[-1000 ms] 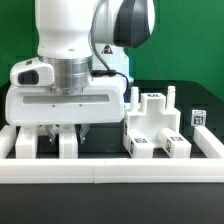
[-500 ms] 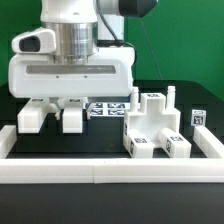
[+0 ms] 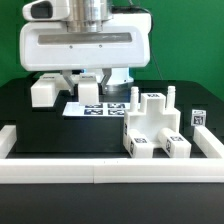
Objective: Assemble chair
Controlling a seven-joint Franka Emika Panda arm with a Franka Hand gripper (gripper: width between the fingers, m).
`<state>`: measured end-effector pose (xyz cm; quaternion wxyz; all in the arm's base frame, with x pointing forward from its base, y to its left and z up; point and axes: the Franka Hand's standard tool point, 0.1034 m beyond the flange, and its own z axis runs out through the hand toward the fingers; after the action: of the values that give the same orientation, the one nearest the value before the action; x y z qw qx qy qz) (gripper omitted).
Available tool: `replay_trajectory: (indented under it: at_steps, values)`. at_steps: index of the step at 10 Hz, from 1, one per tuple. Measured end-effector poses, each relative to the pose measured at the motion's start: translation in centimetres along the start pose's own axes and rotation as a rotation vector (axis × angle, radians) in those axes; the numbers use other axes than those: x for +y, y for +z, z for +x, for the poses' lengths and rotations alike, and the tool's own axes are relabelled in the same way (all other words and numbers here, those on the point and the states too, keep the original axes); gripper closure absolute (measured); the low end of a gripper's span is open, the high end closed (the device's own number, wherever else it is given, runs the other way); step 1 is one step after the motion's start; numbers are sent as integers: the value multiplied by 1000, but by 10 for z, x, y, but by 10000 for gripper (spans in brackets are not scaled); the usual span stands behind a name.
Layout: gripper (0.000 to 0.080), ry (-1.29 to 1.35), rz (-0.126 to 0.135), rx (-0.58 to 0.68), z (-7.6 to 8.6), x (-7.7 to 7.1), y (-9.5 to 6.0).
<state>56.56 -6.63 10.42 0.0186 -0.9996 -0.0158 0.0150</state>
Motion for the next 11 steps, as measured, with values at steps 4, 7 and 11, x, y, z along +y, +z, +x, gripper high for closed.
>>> replay_trajectory:
  at_steps: [4, 7, 11]
  values:
    - [511, -6, 0, -1, -1, -5, -1]
    - [511, -18, 5, 17, 7, -42, -18]
    - [511, -4, 7, 24, 11, -88, -22]
